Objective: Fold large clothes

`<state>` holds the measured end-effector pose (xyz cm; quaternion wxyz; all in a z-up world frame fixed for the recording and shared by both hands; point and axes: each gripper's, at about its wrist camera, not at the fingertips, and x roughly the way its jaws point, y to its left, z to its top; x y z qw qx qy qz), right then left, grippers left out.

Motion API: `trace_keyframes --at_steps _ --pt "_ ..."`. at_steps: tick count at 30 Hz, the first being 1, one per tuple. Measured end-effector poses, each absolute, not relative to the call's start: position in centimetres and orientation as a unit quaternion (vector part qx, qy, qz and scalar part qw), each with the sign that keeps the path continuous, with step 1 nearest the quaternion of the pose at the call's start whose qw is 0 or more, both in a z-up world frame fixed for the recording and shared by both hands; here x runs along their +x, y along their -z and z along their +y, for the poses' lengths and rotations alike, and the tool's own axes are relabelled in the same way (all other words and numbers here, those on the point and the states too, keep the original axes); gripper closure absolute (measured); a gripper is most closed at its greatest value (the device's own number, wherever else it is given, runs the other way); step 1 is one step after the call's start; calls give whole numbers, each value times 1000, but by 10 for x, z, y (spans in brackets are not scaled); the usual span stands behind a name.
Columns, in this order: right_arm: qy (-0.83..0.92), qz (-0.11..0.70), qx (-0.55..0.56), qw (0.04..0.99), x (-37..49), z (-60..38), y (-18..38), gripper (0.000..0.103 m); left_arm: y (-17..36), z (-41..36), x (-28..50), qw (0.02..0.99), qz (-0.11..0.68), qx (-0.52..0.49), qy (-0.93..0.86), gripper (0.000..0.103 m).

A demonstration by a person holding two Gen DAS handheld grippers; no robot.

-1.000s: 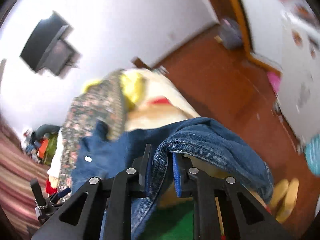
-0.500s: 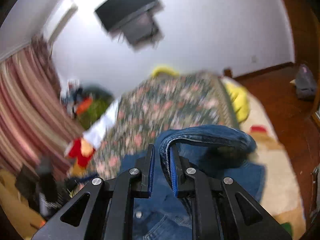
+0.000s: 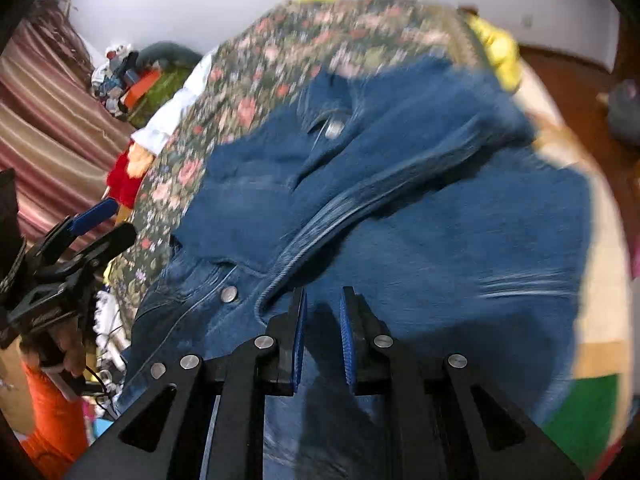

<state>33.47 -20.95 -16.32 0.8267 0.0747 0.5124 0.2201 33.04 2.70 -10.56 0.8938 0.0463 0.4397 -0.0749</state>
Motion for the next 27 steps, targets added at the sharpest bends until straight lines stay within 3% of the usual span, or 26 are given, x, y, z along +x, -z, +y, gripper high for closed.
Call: trace_keyframes --at_steps 7,14,17,18,20,21,22,23,25,27 --pt "-128 441 -23 888 323 -263 126 90 93 -44 375 877 455 51 144 16" --pt "-99 532 -15 841 345 -301 194 90 130 -125 426 839 507 93 176 16" --pt "-107 529 -21 842 341 -306 209 89 153 -156 441 829 514 143 169 16" --pt "-108 522 -22 846 339 -309 209 83 158 -161 443 829 511 158 164 16" --pt "-77 515 -33 853 339 -316 210 55 169 -172 450 830 502 189 150 17" --pt "-55 511 -38 857 338 -319 211 26 175 -176 453 832 497 204 140 22" --pt "-42 504 -36 862 337 -324 212 16 178 -178 456 833 493 212 135 32" --pt "-53 504 -22 862 337 -331 214 16 182 -179 459 832 494 216 135 38" --pt "-65 511 5 857 339 -339 218 16 188 -178 463 831 498 211 128 65" --pt "-70 514 26 855 341 -345 221 16 186 -174 465 839 492 201 121 76"
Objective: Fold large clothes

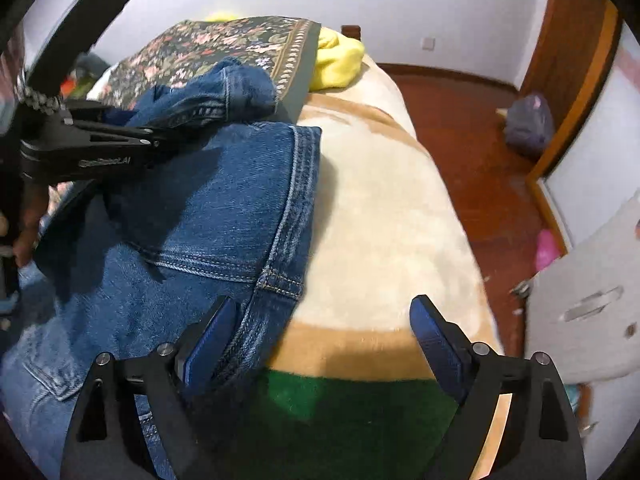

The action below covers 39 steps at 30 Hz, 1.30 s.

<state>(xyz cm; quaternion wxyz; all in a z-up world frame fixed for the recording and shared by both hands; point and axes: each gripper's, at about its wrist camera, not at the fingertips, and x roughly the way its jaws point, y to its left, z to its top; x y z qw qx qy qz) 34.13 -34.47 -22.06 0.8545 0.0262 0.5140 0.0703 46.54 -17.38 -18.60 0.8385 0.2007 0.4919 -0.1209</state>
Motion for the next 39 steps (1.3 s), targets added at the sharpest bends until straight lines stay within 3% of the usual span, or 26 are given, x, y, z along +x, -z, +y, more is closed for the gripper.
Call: trace_keyframes --at_steps 3,11,17,21,26,28,30,39 --pt "-73 516 41 852 343 -346 221 16 167 -161 464 852 479 167 127 90" --pt "-68 517 39 853 342 -339 222 16 89 -79 444 894 418 80 141 91" --pt "-56 519 37 852 344 -336 221 16 109 0 426 873 470 45 118 89" --pt "-41 519 38 853 344 -334 220 16 146 43 406 847 521 21 103 78" --pt "-22 522 43 851 342 -330 218 16 191 95 385 797 584 -87 128 66" --pt "-11 522 35 852 342 -327 217 16 193 102 376 798 582 -95 124 41" --pt "-3 522 26 852 342 -324 216 16 191 112 367 807 571 -99 113 29" --pt "20 525 19 851 342 -317 212 16 186 163 368 803 555 -188 107 27"
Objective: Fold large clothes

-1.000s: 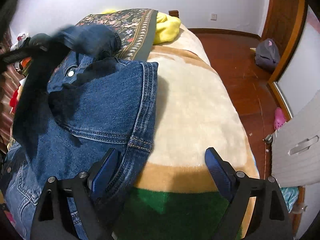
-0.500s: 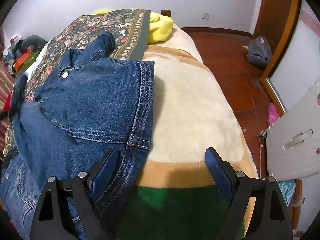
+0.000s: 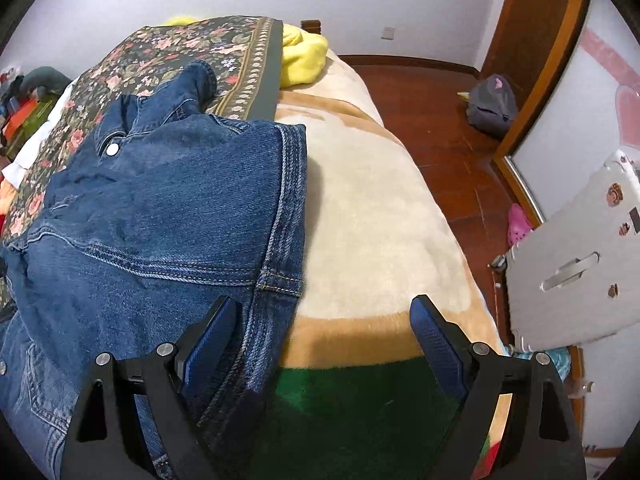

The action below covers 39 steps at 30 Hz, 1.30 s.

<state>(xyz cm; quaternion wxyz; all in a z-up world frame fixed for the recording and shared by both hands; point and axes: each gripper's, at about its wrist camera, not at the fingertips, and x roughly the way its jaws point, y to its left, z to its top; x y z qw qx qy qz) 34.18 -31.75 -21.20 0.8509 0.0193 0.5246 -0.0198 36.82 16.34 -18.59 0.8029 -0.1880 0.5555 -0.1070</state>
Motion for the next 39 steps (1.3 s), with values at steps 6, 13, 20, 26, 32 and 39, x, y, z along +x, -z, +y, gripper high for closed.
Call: trace_keyframes --at_steps 6,13,20,26,32,39 --pt "19 524 22 851 342 -317 211 16 219 189 391 776 563 -277 62 31" --pt "7 519 37 854 345 -321 206 16 190 154 392 842 521 -137 26 71" --pt "-6 487 37 873 358 -308 182 16 102 124 395 901 417 -104 51 87" --pt "-7 446 10 895 368 -294 154 16 31 105 398 942 321 -67 77 87" --pt "-1 454 -6 891 378 -290 163 16 38 125 408 945 319 -62 46 87" --pt "-3 512 4 859 384 -291 211 16 169 165 438 872 484 -72 4 86"
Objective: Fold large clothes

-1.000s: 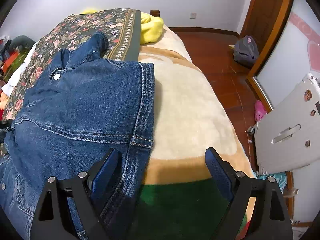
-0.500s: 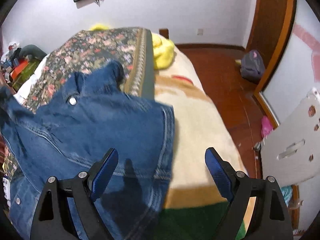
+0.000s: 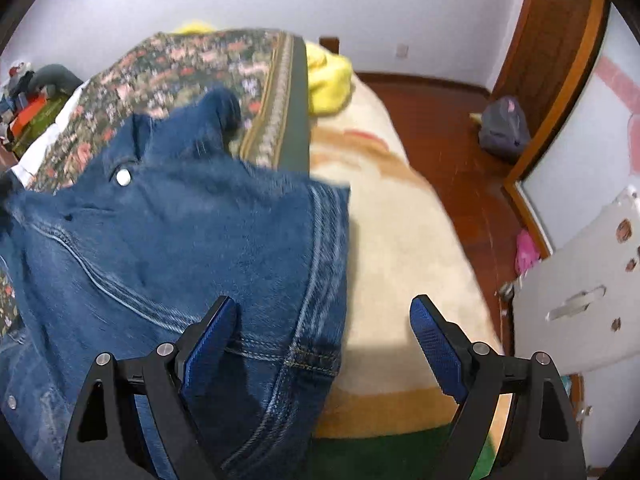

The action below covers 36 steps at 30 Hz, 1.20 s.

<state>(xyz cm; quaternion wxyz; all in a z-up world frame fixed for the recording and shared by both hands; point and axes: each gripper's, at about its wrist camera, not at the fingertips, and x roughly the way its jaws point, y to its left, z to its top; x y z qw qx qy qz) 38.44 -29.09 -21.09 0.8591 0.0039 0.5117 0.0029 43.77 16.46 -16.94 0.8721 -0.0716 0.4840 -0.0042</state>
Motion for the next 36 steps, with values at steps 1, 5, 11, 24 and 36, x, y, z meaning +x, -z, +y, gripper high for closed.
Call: trace_keyframes --at_steps 1,5,11,24,36 --pt "-4 514 6 858 384 -290 214 16 184 168 438 865 497 -70 -1 83" --pt "-4 516 6 856 385 -290 214 15 226 178 433 846 530 -48 -44 74" --pt "-15 516 28 856 385 -295 206 15 224 213 425 845 529 -59 -58 46" --pt "-33 499 140 855 403 -317 195 17 262 257 492 792 561 -241 -12 17" --pt "-60 498 175 847 435 -312 221 77 265 209 526 814 542 -200 54 71"
